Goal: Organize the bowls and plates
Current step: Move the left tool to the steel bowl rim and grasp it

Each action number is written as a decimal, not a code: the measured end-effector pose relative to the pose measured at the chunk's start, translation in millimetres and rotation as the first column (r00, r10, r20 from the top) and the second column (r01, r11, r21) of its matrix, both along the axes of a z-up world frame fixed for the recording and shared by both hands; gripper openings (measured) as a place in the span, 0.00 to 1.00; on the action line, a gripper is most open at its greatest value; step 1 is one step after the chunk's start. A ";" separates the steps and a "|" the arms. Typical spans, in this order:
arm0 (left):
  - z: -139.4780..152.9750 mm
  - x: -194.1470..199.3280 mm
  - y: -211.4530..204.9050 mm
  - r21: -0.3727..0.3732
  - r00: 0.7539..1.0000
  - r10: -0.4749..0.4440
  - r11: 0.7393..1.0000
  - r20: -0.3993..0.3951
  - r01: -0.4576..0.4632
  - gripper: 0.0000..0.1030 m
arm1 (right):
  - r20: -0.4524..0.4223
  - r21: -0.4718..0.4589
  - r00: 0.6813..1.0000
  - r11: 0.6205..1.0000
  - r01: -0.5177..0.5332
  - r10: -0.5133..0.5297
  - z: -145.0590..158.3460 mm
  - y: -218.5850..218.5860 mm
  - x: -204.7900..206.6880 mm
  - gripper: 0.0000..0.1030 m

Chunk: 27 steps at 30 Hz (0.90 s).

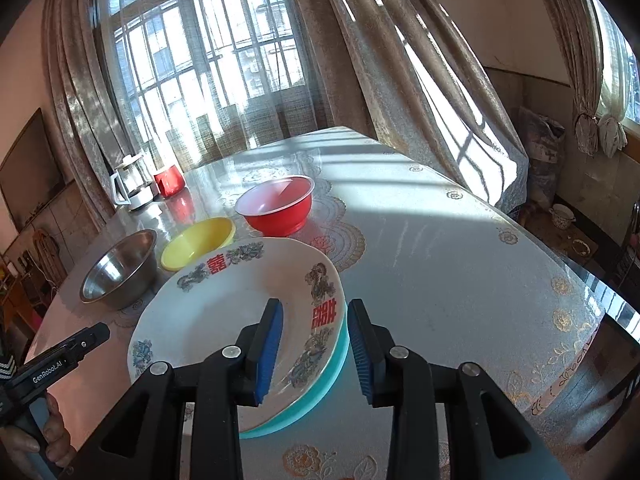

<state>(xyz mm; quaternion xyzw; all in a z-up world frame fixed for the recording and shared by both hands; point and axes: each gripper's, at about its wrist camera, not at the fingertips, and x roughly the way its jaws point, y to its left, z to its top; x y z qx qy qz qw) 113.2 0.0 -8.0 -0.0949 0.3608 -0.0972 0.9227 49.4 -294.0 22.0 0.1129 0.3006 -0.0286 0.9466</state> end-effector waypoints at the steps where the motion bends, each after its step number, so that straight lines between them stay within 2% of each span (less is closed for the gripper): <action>1: -0.9 1.0 5.9 0.000 1.000 0.014 1.000 -0.002 -0.014 0.51 | 0.002 0.000 1.000 1.000 -0.023 0.023 2.6 6.5 3.5 0.33; 5: -2.0 5.7 28.7 0.003 0.998 0.062 0.998 -0.010 -0.062 0.54 | -0.002 0.025 0.988 0.988 -0.152 0.152 9.9 33.9 17.2 0.37; 9: 0.5 12.4 50.9 0.002 0.994 0.108 0.994 -0.012 -0.108 0.54 | -0.036 0.061 0.953 0.952 -0.299 0.302 11.2 71.0 39.1 0.39; 14: 4.7 21.9 83.0 -0.066 0.989 0.149 0.986 -0.027 -0.150 0.54 | -0.095 0.105 0.905 0.908 -0.406 0.416 6.2 114.6 74.0 0.39; 16: 7.4 24.7 92.3 -0.075 0.985 0.172 0.982 -0.012 -0.172 0.54 | -0.101 0.106 0.894 0.898 -0.426 0.436 5.9 130.0 87.6 0.39; 18: 10.1 29.0 99.5 -0.081 0.982 0.187 0.979 0.008 -0.186 0.59 | -0.116 0.115 0.886 0.893 -0.436 0.448 4.4 143.0 102.1 0.39; 23: 11.8 46.5 114.7 -0.137 0.980 0.196 0.971 0.008 -0.194 0.58 | -0.169 0.147 0.877 0.891 -0.429 0.450 -4.1 167.8 140.5 0.39; 27: 11.1 60.4 116.7 -0.121 0.980 0.196 0.974 0.015 -0.193 0.54 | -0.214 0.172 0.877 0.900 -0.400 0.430 -14.3 177.8 166.4 0.39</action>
